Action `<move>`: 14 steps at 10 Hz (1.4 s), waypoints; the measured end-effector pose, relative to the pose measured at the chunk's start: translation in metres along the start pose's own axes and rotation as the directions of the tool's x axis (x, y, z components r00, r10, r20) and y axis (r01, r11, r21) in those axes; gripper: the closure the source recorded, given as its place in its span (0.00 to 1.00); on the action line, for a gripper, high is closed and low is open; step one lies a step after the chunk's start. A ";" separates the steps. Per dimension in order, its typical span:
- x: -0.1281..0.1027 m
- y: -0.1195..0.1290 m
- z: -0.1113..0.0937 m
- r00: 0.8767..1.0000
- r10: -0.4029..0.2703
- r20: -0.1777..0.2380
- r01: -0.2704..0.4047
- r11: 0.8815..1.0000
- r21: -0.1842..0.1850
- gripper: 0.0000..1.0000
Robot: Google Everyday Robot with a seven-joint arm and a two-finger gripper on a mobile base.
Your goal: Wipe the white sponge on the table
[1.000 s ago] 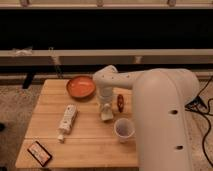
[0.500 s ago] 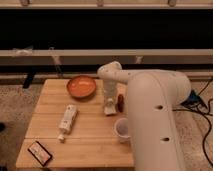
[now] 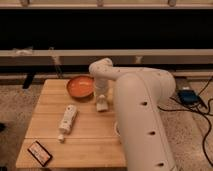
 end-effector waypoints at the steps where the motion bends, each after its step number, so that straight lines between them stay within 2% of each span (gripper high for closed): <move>1: 0.003 0.012 0.002 1.000 -0.027 -0.007 0.027 1.000 -0.003 1.00; 4: 0.026 0.045 0.004 0.989 -0.142 -0.031 0.142 0.990 -0.012 0.98; 5: 0.034 0.050 0.003 0.985 -0.170 -0.040 0.170 0.985 -0.018 0.92; 6: 0.047 0.050 0.000 0.981 -0.187 -0.052 0.186 0.982 -0.029 0.80; 9: 0.070 0.023 -0.010 0.985 -0.157 -0.067 0.155 0.987 -0.043 0.52; 10: 0.079 0.008 -0.013 0.990 -0.123 -0.070 0.120 0.992 -0.046 0.40; 11: 0.083 -0.003 -0.014 0.993 -0.092 -0.068 0.089 0.995 -0.052 0.32; 13: 0.080 -0.021 -0.016 0.998 -0.025 -0.062 0.020 0.997 -0.075 0.20; 14: 0.076 -0.030 -0.017 0.998 0.002 -0.057 -0.007 0.996 -0.090 0.20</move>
